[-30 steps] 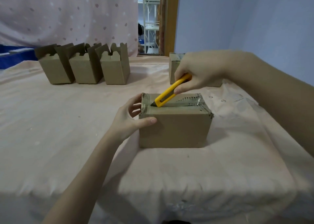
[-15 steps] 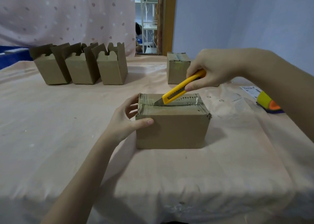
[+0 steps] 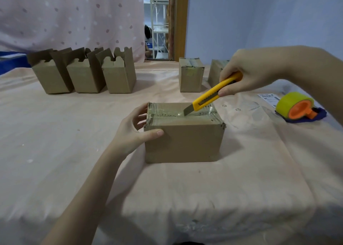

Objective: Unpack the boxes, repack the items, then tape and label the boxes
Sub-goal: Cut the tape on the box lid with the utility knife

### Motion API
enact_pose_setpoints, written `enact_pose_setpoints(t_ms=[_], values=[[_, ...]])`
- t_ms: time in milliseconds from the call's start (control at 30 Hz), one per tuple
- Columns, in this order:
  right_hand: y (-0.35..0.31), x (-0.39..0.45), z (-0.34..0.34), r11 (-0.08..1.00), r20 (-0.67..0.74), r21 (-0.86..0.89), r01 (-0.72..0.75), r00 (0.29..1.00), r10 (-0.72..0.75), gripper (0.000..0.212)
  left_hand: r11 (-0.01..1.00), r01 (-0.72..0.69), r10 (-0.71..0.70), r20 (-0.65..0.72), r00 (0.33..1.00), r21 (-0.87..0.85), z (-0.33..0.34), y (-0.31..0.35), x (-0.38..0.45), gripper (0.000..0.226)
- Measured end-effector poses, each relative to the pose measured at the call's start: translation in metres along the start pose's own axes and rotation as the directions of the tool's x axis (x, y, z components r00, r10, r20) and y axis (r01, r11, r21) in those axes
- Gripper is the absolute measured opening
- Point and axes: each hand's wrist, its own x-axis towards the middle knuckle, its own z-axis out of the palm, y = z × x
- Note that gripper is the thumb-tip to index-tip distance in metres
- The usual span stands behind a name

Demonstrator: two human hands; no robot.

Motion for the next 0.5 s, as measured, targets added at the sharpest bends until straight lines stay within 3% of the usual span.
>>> enact_pose_setpoints(t_ms=[167, 267, 333, 433, 500], values=[[0.022, -0.029, -0.005, 0.996, -0.033, 0.004, -0.092, 0.995, 0.092, 0.028, 1.0, 0.026, -0.026, -0.004, 1.0, 0.014, 0.001, 0.002, 0.0, 0.092], [0.023, -0.033, -0.003, 0.995, -0.1, 0.064, -0.076, 0.992, 0.082, 0.047, 0.997, 0.054, -0.053, -0.02, 0.998, 0.055, 0.005, 0.004, -0.002, 0.104], [0.019, -0.029, -0.001, 0.995, -0.143, 0.094, -0.045, 0.988, 0.059, 0.045, 0.993, 0.028, -0.022, -0.056, 0.998, 0.117, 0.007, 0.007, -0.006, 0.106], [0.008, -0.015, 0.008, 0.993, -0.136, 0.117, -0.022, 0.99, 0.038, 0.024, 0.946, -0.122, 0.147, -0.063, 0.987, 0.3, 0.009, 0.014, -0.012, 0.084], [0.002, -0.007, 0.013, 0.993, -0.11, 0.116, -0.015, 0.994, 0.028, 0.027, 0.885, -0.211, 0.253, -0.048, 0.966, 0.415, 0.01, 0.021, -0.012, 0.06]])
